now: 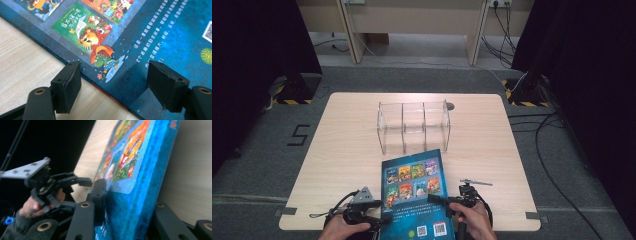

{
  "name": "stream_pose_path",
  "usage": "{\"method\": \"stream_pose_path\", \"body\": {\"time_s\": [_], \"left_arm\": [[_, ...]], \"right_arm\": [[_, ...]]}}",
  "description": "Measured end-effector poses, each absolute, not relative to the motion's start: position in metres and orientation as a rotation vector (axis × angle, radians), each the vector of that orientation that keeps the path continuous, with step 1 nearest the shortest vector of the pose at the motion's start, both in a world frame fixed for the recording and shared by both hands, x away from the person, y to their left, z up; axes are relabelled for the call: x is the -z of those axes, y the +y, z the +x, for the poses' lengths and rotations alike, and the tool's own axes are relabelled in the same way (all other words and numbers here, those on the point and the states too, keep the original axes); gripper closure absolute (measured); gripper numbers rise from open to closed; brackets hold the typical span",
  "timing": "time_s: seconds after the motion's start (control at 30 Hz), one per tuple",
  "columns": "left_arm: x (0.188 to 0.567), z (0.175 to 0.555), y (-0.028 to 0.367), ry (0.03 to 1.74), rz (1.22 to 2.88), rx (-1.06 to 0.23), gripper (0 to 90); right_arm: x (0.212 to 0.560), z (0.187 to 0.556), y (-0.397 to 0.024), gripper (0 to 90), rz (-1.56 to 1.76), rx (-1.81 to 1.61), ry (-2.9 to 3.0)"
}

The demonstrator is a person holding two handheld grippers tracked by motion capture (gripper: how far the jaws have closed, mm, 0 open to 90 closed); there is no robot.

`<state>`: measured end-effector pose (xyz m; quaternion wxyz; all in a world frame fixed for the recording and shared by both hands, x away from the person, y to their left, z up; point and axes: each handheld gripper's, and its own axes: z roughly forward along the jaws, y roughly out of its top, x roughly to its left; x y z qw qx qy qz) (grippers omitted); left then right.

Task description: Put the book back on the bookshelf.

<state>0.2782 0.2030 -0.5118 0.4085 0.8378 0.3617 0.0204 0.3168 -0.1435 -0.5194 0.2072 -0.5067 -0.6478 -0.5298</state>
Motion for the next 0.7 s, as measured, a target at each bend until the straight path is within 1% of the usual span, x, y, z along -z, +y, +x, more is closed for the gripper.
{"method": "stream_pose_path", "body": {"time_s": [0.23, 0.3, 0.33, 0.37, 0.4, 0.47, 0.7], "left_arm": [[0.512, 0.279, 0.203, 0.906, 2.110, -0.056, 25.9], [0.512, 0.280, 0.204, 0.918, 2.107, -0.062, 22.1], [0.511, 0.280, 0.206, 0.914, 2.106, -0.083, 22.8], [0.511, 0.280, 0.206, 0.914, 2.106, -0.083, 23.3], [0.511, 0.281, 0.207, 0.917, 2.095, -0.062, 23.5], [0.512, 0.281, 0.206, 0.915, 2.083, -0.041, 22.6], [0.509, 0.280, 0.206, 0.894, 2.073, -0.053, 24.4]], "right_arm": [[0.518, 0.316, -0.143, 71.5, -1.399, 1.509, -1.833], [0.517, 0.316, -0.143, 72.6, -1.389, 1.539, -1.838], [0.512, 0.315, -0.143, 76.5, -1.383, 1.603, -1.792], [0.512, 0.315, -0.143, 76.5, -1.383, 1.603, -1.792], [0.506, 0.315, -0.144, 78.4, -1.346, 1.688, -1.796], [0.495, 0.314, -0.143, 78.7, -1.305, 1.756, -1.848], [0.473, 0.313, -0.137, 79.0, -1.270, 1.845, -1.924]]}}
